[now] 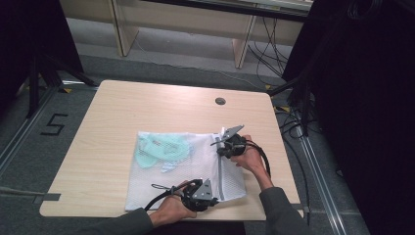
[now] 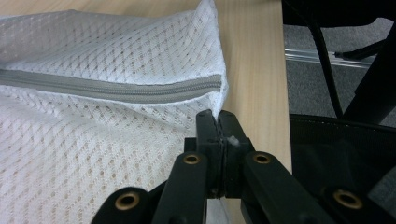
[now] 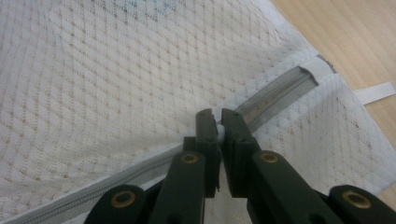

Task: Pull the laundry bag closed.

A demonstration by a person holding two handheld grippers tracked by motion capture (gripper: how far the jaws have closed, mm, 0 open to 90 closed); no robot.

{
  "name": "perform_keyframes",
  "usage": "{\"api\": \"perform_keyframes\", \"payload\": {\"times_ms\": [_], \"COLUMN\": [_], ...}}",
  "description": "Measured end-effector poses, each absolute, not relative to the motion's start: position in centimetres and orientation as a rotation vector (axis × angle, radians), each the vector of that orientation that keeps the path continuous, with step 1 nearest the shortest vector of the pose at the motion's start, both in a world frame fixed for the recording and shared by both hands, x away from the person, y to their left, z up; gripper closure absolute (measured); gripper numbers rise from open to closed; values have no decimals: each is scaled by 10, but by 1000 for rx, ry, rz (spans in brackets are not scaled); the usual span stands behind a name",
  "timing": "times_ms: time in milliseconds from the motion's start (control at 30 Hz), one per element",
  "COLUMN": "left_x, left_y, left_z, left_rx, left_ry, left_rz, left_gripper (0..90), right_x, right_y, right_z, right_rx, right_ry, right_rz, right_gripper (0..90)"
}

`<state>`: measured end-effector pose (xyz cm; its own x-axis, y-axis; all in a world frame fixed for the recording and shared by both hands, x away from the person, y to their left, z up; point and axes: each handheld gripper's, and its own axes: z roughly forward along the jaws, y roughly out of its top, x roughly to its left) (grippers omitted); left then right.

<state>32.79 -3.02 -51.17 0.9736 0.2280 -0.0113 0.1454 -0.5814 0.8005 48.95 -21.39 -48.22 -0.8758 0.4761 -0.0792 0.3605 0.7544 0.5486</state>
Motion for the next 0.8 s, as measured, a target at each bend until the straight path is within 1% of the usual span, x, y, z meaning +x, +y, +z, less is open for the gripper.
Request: {"api": "perform_keyframes", "payload": {"times_ms": [167,800], "left_x": [328,328], "left_y": [-30,-30], "left_z": [-512,-512], "left_rx": [2205,2198], "left_ry": [258,264], "left_rz": [108,97], "left_gripper": [889,889], "right_x": [495,507], "right_y": [-213,-213], "right_z": [-483,-483], "right_rx": [624,665], "right_ry": [2726,2682], "right_rz": [794,787], "right_gripper": [866,866]}}
